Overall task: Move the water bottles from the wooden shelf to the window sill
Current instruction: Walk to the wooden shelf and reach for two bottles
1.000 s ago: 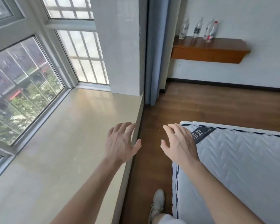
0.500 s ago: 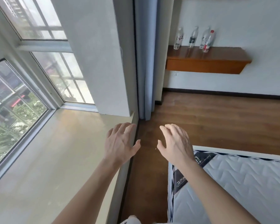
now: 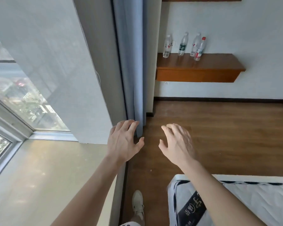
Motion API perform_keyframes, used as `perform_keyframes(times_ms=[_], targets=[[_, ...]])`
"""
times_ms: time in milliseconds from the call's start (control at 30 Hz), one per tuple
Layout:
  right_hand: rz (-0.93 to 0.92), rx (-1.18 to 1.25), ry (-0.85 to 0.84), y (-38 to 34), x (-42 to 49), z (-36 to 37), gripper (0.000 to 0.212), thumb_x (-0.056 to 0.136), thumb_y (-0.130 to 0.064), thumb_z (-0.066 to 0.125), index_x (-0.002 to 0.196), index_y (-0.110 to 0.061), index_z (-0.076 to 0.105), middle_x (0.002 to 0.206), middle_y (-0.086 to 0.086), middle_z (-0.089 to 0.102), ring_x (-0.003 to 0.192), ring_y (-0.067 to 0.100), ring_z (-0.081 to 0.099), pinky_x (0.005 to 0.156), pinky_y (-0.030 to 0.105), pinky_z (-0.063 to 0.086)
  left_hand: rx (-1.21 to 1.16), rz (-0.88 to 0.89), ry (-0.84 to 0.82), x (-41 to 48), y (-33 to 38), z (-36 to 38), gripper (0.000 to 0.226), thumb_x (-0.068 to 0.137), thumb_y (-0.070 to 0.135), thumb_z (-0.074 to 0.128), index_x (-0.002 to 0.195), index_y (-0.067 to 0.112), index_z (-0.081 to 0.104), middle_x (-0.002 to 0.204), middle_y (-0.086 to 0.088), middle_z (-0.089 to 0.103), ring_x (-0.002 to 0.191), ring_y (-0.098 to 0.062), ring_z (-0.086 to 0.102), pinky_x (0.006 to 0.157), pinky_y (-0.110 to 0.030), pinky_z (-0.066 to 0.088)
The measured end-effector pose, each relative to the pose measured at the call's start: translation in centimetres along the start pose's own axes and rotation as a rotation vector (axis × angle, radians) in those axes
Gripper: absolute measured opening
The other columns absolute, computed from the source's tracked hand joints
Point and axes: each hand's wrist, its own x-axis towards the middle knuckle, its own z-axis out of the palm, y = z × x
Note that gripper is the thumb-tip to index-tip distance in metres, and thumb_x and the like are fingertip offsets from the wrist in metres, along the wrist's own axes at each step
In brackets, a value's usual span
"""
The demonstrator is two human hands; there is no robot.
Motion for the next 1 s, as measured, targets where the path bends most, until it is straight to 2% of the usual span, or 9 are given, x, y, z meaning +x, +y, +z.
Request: perform_keyframes(times_ms=[100,233,433,733,900,1000], targets=[[0.043,-0.031,0.002,1.0,6.0,1.0,0.043,0.081,-0.035,0.068,0.120,-0.018,0.065,0.119,0.004,0.065,0.114,0.026,0.061,0.098,0.043,0.048,-0.026,0.049,-0.008,6.3,-1.1,1.1,0.058,0.082,0.054,0.053,0.131,0.023,0.056,0.130,0.005,0.059,0.118,-0.023,0.054,0.095,-0.041,0.048],[0.108,-0.071,0.007,2.0,12.9,2.2,0.045,0.084,-0.037,0.067,0.124,-0.018,0.064,0.122,0.004,0.065,0.117,0.026,0.060,0.100,0.043,0.047,-0.038,0.115,-0.052,13.1,-2.4,3.0,0.059,0.081,0.057,0.048,0.129,0.023,0.057,0.127,0.007,0.060,0.116,-0.022,0.055,0.091,-0.039,0.048],[0.179,-0.097,-0.007,3.9,19.5,3.6,0.046,0.084,-0.038,0.067,0.125,-0.018,0.064,0.124,0.005,0.065,0.120,0.027,0.059,0.101,0.044,0.048,-0.055,0.184,-0.051,22.1,-3.1,5.1,0.061,0.079,0.057,0.044,0.126,0.022,0.059,0.124,0.005,0.063,0.109,-0.025,0.060,0.082,-0.041,0.052],[0.278,-0.123,-0.044,11.2,27.3,6.7,0.050,0.087,-0.042,0.064,0.132,-0.018,0.061,0.131,0.007,0.064,0.124,0.027,0.059,0.106,0.044,0.047,-0.071,0.252,-0.133,33.7,-0.7,10.5,0.055,0.084,0.055,0.056,0.131,0.024,0.054,0.132,0.002,0.059,0.124,-0.024,0.053,0.101,-0.043,0.047],[0.296,-0.111,-0.057,16.8,33.6,8.9,0.050,0.088,-0.042,0.066,0.132,-0.018,0.062,0.132,0.007,0.064,0.126,0.026,0.058,0.107,0.044,0.048,-0.092,0.257,-0.106,41.2,1.7,14.2,0.054,0.083,0.053,0.059,0.129,0.026,0.055,0.130,0.003,0.060,0.120,-0.023,0.055,0.099,-0.043,0.047],[0.277,-0.099,-0.052,21.1,38.1,10.1,0.049,0.087,-0.043,0.068,0.129,-0.019,0.064,0.130,0.006,0.065,0.126,0.025,0.059,0.107,0.042,0.048,-0.091,0.217,-0.144,46.7,3.9,16.2,0.055,0.086,0.057,0.055,0.134,0.030,0.049,0.138,0.006,0.055,0.128,-0.019,0.050,0.106,-0.042,0.041]])
